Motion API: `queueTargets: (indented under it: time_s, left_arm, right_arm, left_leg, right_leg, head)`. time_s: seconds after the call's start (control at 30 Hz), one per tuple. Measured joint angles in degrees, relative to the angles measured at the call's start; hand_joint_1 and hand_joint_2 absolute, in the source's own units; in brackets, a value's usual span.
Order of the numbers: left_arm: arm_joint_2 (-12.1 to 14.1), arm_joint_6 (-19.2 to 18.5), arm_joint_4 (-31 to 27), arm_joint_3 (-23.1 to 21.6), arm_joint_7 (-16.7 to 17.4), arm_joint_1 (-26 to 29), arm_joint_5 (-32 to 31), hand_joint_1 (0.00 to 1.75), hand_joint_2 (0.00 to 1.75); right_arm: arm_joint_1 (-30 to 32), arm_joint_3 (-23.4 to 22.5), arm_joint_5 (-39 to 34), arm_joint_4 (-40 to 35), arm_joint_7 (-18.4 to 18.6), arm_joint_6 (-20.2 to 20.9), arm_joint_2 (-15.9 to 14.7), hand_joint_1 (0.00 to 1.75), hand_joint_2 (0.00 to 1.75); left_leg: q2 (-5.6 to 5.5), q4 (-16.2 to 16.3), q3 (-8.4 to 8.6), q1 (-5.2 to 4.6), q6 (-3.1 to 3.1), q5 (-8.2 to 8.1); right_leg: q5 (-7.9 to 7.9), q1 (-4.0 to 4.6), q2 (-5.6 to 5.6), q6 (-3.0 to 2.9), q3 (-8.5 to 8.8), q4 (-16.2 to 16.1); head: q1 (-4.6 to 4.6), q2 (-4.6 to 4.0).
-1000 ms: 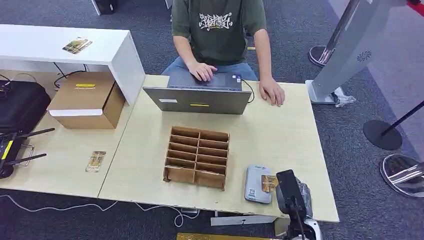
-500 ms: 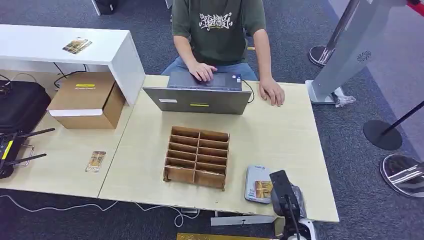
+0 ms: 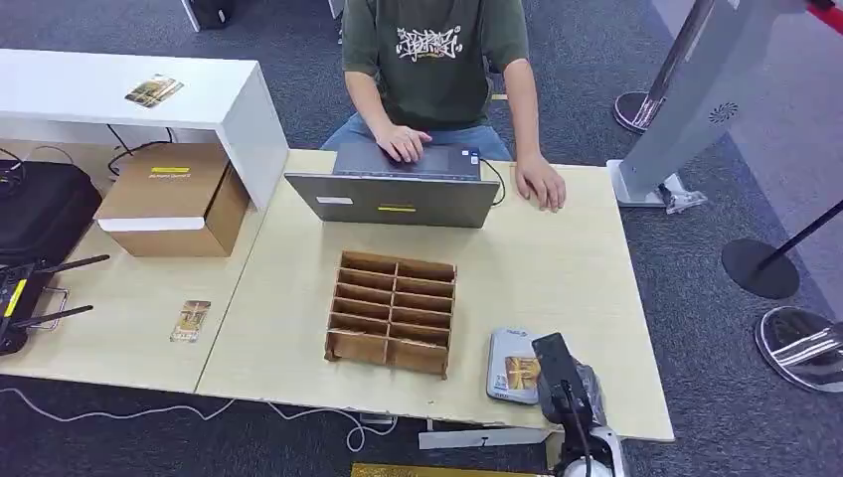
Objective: Pass the card to the sensor for recognition and then transmit it.
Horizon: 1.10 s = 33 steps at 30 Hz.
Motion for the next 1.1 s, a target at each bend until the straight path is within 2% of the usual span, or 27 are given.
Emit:
queueTargets:
  time_s: [0.5,0.57,0.6,0.7,0.8,0.9,1.1]
  left_arm:
    - [-0.04,-0.07,0.0,0.0,-0.02,0.0,-0.13,0.0,0.0]
    - [-0.04,-0.07,0.0,0.0,-0.24,0.04,-0.04,0.0,0.0]
    - [-0.04,-0.02,0.0,0.0,-0.39,0.08,0.07,0.0,0.0]
    - [-0.04,0.22,0.0,0.02,-0.72,0.24,0.44,0.0,0.0]
    - [-0.04,0.31,0.0,0.18,-1.09,0.36,0.46,0.0,0.0]
    - [-0.06,0.28,0.0,0.22,-1.49,0.35,0.46,0.0,0.0]
    - [-0.04,0.17,0.0,0.22,-1.55,0.35,0.44,0.0,0.0]
  right_arm:
    - [0.08,-0.42,0.59,-0.09,-0.3,-0.48,0.0,1.75,1.75]
    - [0.62,-0.5,1.4,-1.2,-2.85,-2.37,0.29,1.75,1.75]
    - [1.03,-0.64,1.38,-2.1,-5.41,-3.99,0.57,1.75,1.75]
    - [2.19,-0.7,0.55,-7.51,-16.22,-10.37,1.72,1.75,1.75]
    - [3.25,0.08,1.33,-13.78,-22.35,-14.99,2.25,1.75,1.75]
    - [3.76,1.55,1.99,-18.72,-23.63,-16.15,2.36,1.75,1.75]
    - [3.26,3.39,0.31,-22.29,-22.71,-16.44,2.36,1.75,1.75]
  left_leg:
    - [0.0,0.0,0.05,0.0,0.0,0.0]
    - [0.0,0.0,0.04,-0.01,0.0,0.0]
    - [0.0,0.0,0.03,-0.01,0.0,0.0]
    - [0.0,0.0,0.03,-0.01,0.0,0.0]
    - [-0.01,0.0,0.01,-0.01,-0.01,0.0]
    - [0.0,0.0,0.01,0.0,-0.03,-0.03]
    - [0.01,0.0,0.01,0.0,-0.03,-0.02]
  right_leg:
    - [0.0,0.0,0.0,0.0,0.05,0.0]
    - [0.0,-0.01,0.0,0.0,0.05,0.0]
    - [0.0,-0.01,0.0,0.0,0.05,0.0]
    - [0.0,-0.01,0.01,0.0,0.02,0.0]
    - [-0.01,-0.01,0.0,0.0,0.01,0.0]
    - [-0.02,0.0,0.02,-0.01,0.01,0.0]
    - [-0.02,-0.01,0.01,-0.02,0.02,0.0]
  head:
    - [0.02,0.0]
    - [0.02,0.0]
    - [0.0,0.0]
    - [0.0,0.0]
    - [0.0,0.0]
    - [0.02,0.0]
    - [0.0,0.0]
